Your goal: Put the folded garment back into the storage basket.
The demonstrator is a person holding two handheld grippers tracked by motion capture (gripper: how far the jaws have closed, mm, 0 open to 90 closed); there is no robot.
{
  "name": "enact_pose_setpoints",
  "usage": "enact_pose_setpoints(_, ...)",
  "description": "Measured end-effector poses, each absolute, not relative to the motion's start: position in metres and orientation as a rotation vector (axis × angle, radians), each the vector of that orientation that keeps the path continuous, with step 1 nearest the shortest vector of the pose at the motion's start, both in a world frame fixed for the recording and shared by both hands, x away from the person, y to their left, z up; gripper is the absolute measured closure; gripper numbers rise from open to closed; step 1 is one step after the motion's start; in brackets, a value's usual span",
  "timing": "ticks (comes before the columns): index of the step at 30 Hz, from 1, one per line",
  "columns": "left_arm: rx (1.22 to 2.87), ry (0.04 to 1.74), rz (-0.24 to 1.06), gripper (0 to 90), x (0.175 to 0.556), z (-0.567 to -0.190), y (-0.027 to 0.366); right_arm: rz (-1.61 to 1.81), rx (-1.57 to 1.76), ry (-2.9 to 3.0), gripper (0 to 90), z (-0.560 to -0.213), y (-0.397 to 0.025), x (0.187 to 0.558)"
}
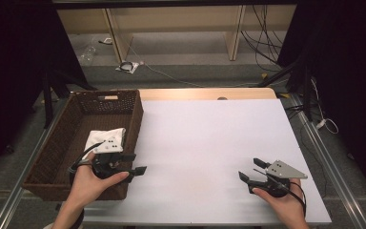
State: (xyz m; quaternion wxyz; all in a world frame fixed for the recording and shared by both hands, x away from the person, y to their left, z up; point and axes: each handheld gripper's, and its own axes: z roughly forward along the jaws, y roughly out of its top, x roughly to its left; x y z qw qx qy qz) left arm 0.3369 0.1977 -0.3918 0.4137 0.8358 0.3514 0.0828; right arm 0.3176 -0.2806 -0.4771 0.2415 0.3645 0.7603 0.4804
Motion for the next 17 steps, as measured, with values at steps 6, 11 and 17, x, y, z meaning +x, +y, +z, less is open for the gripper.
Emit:
enact_pose_setpoints(6,2.139,0.884,0.192,34.6,0.3381,-0.3975,0.1925,1.307,1.002,2.082,25.3,-0.477,-0.281,0.3175)
enact_pose_setpoints(11,2.146,0.888,0.196,34.1,0.3385,-0.3991,0.1911,1.315,0.999,2.077,25.3,-0.4772,-0.2814,0.3179)
enact_pose_setpoints(17,2.143,0.894,0.198,34.0,0.3386,-0.3982,0.1914,1.309,1.003,2.077,25.1,-0.4769,-0.2818,0.3176)
